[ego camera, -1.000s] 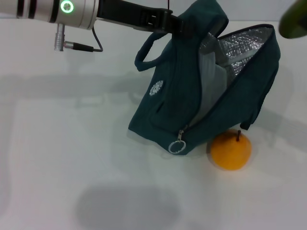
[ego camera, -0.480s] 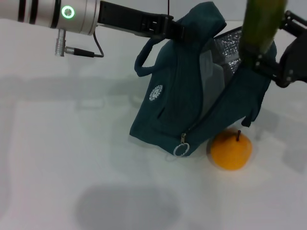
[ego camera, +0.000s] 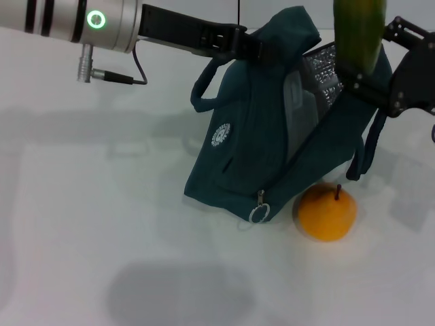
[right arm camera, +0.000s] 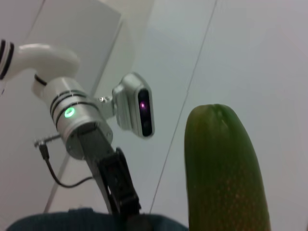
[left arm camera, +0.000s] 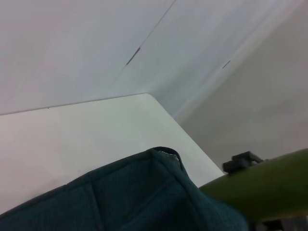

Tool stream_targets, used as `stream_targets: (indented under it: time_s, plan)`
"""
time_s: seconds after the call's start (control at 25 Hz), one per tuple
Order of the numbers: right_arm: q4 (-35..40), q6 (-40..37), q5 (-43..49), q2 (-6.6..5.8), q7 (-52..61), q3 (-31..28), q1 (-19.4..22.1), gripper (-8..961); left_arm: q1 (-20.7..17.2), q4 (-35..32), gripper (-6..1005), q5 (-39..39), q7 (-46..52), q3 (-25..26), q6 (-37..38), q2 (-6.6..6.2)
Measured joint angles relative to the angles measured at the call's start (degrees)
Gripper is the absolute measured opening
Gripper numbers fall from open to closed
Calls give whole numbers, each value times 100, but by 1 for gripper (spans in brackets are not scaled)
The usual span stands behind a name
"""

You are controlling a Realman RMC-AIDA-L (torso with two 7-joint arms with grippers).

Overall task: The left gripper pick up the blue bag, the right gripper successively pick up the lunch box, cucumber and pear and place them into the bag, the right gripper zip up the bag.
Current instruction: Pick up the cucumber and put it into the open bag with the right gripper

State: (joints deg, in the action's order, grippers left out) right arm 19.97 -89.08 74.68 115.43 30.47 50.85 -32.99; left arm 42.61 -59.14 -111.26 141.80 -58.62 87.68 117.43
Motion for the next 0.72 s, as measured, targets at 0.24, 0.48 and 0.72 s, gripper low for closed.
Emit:
stream_targets:
  time_s: [0.24,0.48,0.72]
  plan:
    - [-3,148,15,-9,231,172,78,624,-29,0,56,0,6,0,60,-1]
    - [84,187,544,-56,1062,197,111,624,-41,-1,56,1,5,0,116,-9]
    - [412,-351,952,-24,1915,195,212,624,-43,8,56,0,-25,8,119,-10]
